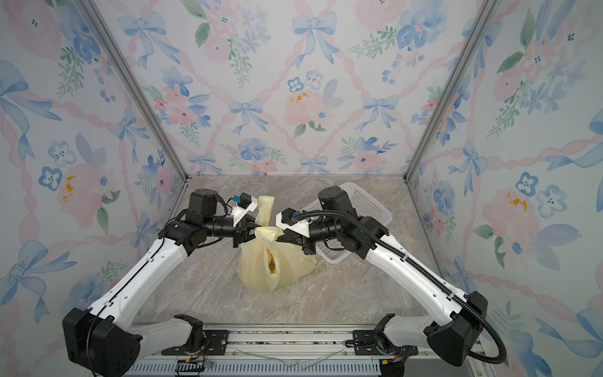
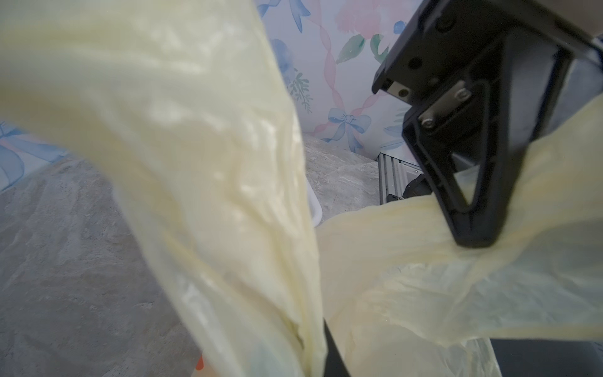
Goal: Place the pears into plastic bags & tie knots
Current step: Tie the plastic bag at the center of the board.
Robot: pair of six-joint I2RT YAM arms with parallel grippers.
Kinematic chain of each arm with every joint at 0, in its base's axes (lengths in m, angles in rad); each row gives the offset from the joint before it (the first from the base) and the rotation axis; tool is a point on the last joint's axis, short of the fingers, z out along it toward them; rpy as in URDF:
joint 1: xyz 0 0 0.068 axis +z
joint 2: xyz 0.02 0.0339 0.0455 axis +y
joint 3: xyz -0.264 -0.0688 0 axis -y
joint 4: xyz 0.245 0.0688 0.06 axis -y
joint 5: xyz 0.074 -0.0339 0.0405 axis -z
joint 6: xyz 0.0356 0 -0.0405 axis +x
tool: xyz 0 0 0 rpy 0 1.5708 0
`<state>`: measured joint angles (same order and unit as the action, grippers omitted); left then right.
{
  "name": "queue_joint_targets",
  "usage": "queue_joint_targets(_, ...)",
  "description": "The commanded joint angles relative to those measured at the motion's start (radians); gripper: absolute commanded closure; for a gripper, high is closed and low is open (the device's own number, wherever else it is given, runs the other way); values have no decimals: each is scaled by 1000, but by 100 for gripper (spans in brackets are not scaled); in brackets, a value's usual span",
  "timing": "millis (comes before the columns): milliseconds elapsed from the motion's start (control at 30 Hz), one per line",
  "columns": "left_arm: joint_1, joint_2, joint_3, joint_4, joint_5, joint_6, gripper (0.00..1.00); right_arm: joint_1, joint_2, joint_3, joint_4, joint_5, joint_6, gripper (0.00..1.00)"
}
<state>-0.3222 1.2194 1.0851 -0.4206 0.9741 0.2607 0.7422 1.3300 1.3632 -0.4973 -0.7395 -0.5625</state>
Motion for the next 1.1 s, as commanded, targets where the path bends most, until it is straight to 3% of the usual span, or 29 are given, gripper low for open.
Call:
queue_joint_targets(0, -12, 3, 37, -5, 43, 20, 85, 33, 73, 108, -133, 57, -99, 100)
queue_joint_targets(167, -22, 0, 55, -79, 21, 68, 78, 71, 201, 264, -236, 195, -108, 100)
queue_joint_targets(300, -19, -43, 59, -145, -75, 103, 28, 74, 217, 280, -256, 283, -106, 100)
queue_joint_targets(333, -19, -50, 64, -174, -89, 121, 19, 73, 214, 278, -256, 293, -103, 100)
queue_joint_targets(433, -9, -56, 98, -264, -128, 164, 8, 69, 212, 288, -267, 329, -88, 100)
queue_joint_targets(633, 28, -94, 121, -342, -87, 235, 2, 38, 180, 258, -248, 320, -52, 100)
queue_joint_targets(800, 37, -59, 190, -332, -97, 191, 2, 2, 117, 206, -202, 233, -10, 100)
queue_joint_targets(1067, -72, 46, 312, -301, -206, 164, 2, 7, 110, 196, -185, 218, 1, 100)
